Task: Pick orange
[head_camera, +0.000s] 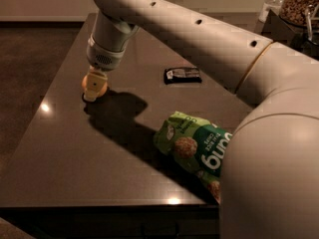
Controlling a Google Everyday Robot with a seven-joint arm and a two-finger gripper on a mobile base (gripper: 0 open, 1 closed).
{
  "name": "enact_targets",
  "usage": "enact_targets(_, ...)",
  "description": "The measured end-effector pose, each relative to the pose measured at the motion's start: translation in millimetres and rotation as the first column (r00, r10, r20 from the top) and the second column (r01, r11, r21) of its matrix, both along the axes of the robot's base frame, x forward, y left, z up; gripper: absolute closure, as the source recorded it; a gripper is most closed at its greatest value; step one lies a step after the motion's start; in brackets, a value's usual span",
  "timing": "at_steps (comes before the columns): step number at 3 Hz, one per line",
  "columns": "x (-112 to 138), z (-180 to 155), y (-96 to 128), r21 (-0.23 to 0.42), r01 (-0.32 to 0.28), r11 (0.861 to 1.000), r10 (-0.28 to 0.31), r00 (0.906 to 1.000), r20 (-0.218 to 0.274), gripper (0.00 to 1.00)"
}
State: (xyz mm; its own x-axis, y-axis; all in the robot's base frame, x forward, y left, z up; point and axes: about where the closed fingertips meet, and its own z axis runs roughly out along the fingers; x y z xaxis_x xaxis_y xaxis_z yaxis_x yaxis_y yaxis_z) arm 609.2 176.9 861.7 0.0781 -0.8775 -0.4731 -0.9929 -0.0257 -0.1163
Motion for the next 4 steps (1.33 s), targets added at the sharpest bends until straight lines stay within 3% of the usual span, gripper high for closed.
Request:
enact_targets(2, -5.3, 10.5, -4.0, 0.017, -0.04, 0.999, 0.041, 0.999, -0.016, 0.85)
enact_targets(3, -17.2, 42.5, -12.6, 0.049, -0.093, 0.994, 0.094, 0.9954, -0.015, 1.0)
enact_targets(4, -34.1, 81.3, -26.2, 0.083, -0.175, 0.981, 0.175, 0.9845, 0.001, 1.0)
